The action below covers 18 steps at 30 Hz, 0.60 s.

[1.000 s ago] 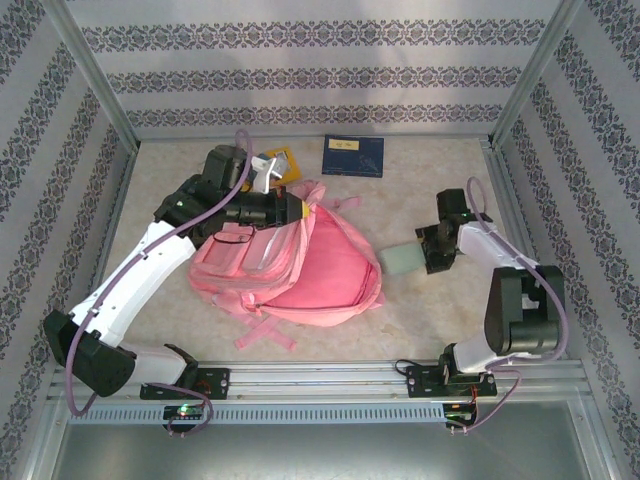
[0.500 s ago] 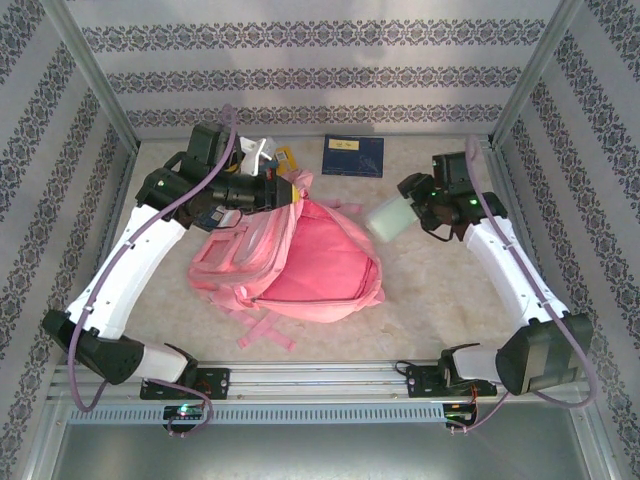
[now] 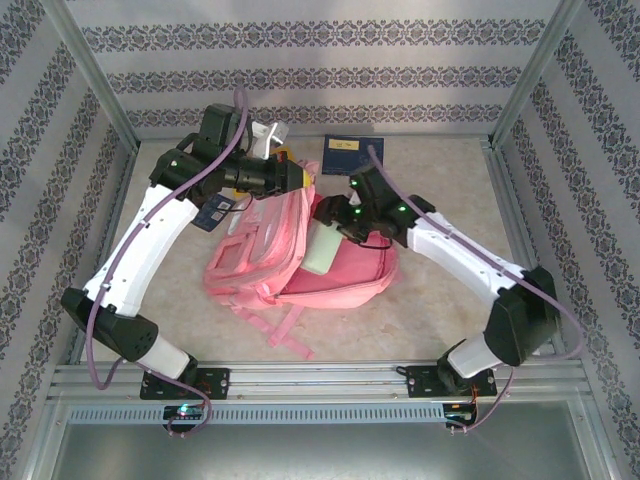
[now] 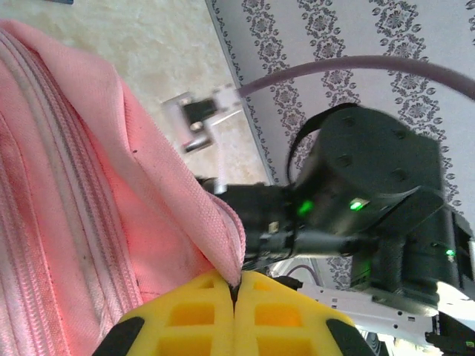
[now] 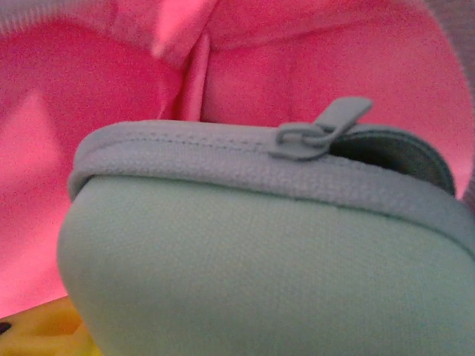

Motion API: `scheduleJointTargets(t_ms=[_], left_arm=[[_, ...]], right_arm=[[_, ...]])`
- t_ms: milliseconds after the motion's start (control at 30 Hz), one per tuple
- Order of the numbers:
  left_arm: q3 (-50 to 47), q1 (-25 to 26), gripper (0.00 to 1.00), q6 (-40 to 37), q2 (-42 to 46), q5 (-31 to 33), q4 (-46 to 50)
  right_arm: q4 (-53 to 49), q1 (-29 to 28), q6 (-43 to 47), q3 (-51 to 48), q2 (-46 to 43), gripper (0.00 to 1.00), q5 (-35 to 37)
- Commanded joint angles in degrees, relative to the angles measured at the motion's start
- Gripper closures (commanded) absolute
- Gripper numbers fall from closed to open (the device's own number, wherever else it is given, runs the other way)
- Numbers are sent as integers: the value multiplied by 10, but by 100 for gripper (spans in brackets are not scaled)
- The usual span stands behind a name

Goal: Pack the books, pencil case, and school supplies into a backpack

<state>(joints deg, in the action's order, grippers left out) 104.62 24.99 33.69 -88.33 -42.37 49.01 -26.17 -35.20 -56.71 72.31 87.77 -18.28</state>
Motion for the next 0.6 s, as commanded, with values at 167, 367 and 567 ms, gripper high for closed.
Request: scheduleJointTargets(t_ms=[167,367,567], left_arm=[[37,3,100,40,5,-56,-131],[37,13,100,54,0,-57,-152],[27,12,100,48,7,-43,-149]], right_arm=[[72,-34,21,28,79,33,-29],[87,-36,8,24,106,3,-18],[55,-12,65,2,34,2,21]])
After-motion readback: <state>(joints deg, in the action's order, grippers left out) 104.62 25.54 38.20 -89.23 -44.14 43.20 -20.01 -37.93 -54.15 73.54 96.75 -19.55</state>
